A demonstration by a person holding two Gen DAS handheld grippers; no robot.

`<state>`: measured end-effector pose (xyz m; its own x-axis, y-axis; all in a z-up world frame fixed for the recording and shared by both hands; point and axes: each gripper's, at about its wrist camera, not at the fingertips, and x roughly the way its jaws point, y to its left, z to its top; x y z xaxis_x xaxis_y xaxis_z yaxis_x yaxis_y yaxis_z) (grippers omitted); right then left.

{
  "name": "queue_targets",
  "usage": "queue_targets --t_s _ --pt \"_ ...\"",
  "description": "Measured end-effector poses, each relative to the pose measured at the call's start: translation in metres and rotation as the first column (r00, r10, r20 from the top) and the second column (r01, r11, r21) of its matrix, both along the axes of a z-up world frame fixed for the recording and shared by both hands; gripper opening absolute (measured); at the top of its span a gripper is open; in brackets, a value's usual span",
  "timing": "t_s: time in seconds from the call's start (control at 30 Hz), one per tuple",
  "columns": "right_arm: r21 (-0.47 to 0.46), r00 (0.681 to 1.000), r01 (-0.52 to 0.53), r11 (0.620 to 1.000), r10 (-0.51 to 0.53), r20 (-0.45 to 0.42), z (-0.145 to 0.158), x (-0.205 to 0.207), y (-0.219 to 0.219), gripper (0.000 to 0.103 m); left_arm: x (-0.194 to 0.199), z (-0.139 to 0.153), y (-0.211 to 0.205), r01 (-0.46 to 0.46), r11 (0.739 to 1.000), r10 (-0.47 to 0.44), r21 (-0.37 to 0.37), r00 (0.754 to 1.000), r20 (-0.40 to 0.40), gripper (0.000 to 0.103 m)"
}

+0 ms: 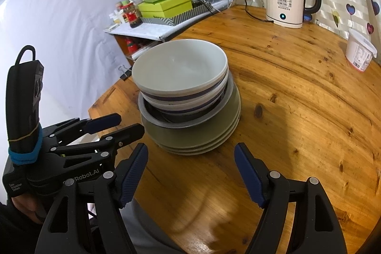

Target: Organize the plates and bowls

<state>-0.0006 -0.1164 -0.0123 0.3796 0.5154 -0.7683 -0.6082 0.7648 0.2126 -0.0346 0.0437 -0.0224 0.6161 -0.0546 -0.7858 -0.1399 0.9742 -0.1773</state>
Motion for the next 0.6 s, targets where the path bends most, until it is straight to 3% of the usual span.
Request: queue_targets --t_s 0.6 --pt "-0.005 1.0 0.001 1.0 -0.001 -0.008 -0.004 -0.0001 0.0009 0.076 0.0054 -0.005 -0.0028 0.012 1.0 -0.012 -0.017 1.0 -0.009 0.054"
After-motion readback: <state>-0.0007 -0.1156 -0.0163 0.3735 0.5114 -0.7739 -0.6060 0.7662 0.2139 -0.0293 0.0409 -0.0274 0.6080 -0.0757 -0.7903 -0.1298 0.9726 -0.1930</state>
